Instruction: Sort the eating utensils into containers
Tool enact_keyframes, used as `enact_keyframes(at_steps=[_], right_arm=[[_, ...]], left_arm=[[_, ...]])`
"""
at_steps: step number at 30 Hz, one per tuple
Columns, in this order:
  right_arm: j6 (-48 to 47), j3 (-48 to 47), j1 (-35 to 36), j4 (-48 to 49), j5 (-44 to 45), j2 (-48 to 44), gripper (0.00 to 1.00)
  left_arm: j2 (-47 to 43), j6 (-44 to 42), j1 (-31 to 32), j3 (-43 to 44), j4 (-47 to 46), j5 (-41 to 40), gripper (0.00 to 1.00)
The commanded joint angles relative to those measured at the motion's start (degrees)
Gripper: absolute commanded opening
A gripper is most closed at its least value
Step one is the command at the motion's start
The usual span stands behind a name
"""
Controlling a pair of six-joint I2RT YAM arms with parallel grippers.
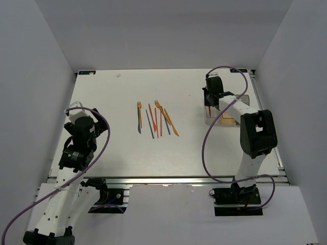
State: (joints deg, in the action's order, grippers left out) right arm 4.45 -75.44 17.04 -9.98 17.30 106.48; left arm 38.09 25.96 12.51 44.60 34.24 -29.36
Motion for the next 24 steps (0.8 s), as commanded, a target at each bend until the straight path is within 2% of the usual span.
enact_keyframes(at_steps=[1, 3, 4, 6, 7, 9, 10, 13, 19, 22, 24], right_arm=[[1.5, 1.1, -0.2, 2.2, -0.4, 0.0, 0.0], [2.3, 1.3, -0.2, 1.5, 0.9, -0.1, 0.0], [2.5, 1.2, -0.1, 1.3, 1.1, -0.2, 0.07], [3.3, 0.5, -0.2, -0.2, 1.3, -0.6, 0.07], [3.5, 0.3, -0.2, -0.6, 1.1, -0.8, 0.11], [3.9, -0.5, -0.2, -1.5, 0.5, -1.4, 0.34], [4.1, -0.8, -0.1, -1.9, 0.6, -1.7, 0.41], [4.4, -2.0, -0.1, -3.0, 0.6, -2.5, 0.53], [4.9, -3.6, 2.6, -5.5, -1.1, -6.4, 0.53], [6.1, -4.2, 8.9, -5.8, -0.8, -7.4, 0.53], [6.9, -4.5, 12.7, -5.1, -3.7, -7.1, 0.5]], left_arm=[[-0.3, -0.3, 0.1, -0.3, -1.1, 0.3, 0.98], [-0.4, -0.3, 0.1, -0.3, -1.2, 0.4, 0.98], [-0.2, -0.3, 0.1, -0.4, -1.2, 0.4, 0.98], [0.0, -0.4, 0.2, -0.3, -1.2, 0.4, 0.98], [-0.1, -0.4, 0.1, -0.3, -1.2, 0.5, 0.98], [0.1, -0.4, 0.1, -0.3, -1.3, 0.5, 0.98], [0.1, -0.4, 0.1, -0.3, -1.2, 0.4, 0.98], [0.0, -0.4, 0.1, -0.3, -1.1, 0.4, 0.98], [-0.1, -0.4, 0.2, -0.2, -1.1, 0.4, 0.98], [-0.2, -0.3, 0.1, -0.1, -0.9, -0.1, 0.98], [-0.4, -0.2, 0.2, 0.0, -0.8, -0.5, 0.98]])
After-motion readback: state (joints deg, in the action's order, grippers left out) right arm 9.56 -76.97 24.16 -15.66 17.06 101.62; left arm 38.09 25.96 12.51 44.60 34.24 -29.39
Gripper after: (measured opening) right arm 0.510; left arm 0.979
